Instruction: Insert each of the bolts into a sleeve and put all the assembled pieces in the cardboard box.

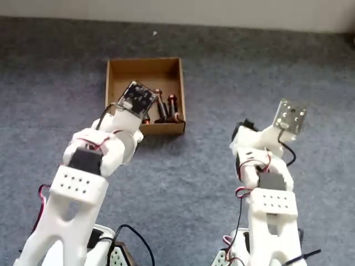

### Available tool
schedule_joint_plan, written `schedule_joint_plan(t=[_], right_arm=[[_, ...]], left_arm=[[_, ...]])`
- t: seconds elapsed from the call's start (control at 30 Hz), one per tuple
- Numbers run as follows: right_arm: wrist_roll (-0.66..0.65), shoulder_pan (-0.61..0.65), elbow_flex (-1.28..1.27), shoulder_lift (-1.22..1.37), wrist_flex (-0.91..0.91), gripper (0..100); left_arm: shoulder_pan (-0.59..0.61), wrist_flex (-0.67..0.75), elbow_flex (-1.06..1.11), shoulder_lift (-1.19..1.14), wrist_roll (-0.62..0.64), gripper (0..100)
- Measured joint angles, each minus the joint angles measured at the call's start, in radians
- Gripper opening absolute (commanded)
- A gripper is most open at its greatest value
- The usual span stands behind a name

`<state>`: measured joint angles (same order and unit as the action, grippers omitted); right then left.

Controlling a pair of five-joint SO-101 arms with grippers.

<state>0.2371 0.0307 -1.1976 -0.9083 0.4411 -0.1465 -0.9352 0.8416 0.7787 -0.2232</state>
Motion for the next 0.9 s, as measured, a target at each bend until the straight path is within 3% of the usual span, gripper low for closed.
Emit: schedule_joint_plan(t=[0.47, 0.9], right_arm=[[-0.011, 0.149, -0.158, -0.302, 0.0, 0.5], [-0.011, 0.305, -0.304, -0.586, 0.0, 0.5]], left_arm=[[-0.002, 0.052, 0.178, 0.466, 0.253, 1], [-0.12, 0.075, 0.203, 0.781, 0.27, 1]])
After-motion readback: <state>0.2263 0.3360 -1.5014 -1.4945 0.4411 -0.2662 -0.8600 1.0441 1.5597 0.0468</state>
